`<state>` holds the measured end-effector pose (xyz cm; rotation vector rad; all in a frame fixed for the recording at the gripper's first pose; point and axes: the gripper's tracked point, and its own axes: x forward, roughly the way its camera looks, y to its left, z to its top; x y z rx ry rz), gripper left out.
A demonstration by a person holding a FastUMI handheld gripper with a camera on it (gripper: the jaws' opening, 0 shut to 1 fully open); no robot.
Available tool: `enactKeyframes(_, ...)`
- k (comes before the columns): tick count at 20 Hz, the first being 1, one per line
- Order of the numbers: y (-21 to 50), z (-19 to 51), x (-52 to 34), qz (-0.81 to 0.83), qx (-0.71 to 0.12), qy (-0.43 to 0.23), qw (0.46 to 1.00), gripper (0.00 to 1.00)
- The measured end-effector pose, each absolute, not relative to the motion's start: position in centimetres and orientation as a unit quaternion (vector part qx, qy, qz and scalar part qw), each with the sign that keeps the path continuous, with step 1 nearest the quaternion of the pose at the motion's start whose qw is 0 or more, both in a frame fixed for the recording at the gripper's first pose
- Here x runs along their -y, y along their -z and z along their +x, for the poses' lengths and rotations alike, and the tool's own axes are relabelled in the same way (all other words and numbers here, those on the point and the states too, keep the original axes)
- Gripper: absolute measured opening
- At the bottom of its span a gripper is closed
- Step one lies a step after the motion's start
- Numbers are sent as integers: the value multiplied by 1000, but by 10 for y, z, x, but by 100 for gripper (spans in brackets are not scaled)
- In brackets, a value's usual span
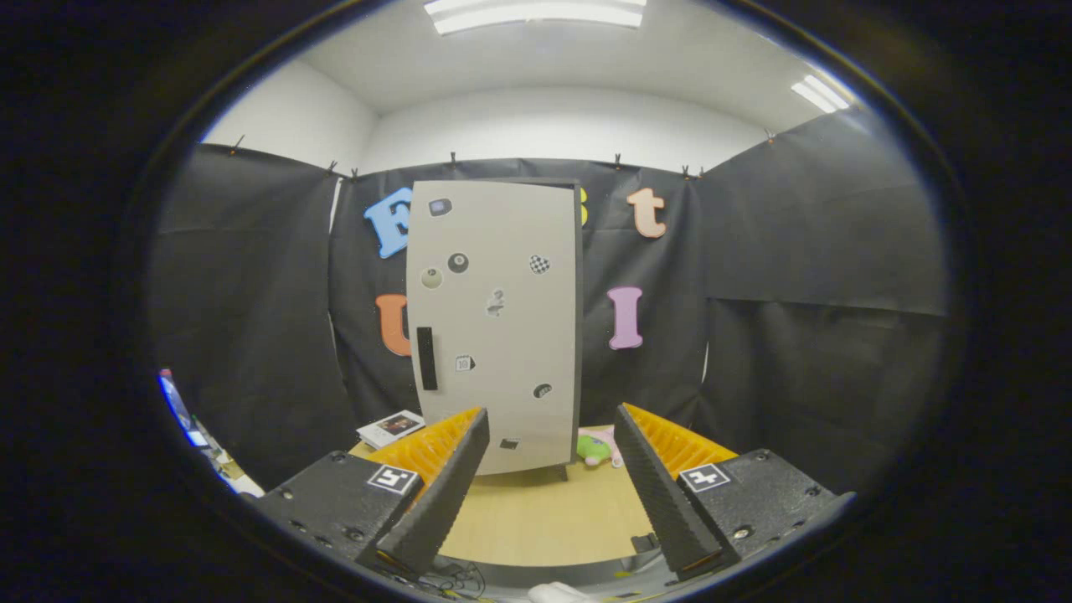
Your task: Open the shoe cabinet door, grab the shoes and put them into the shoe cabinet, then close the shoe cabinet door.
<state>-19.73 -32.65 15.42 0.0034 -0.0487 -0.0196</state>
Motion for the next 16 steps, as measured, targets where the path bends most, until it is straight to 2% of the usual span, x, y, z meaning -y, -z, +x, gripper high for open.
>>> enactKeyframes(16, -149, -218, 341, 15, 22, 18, 999, 98)
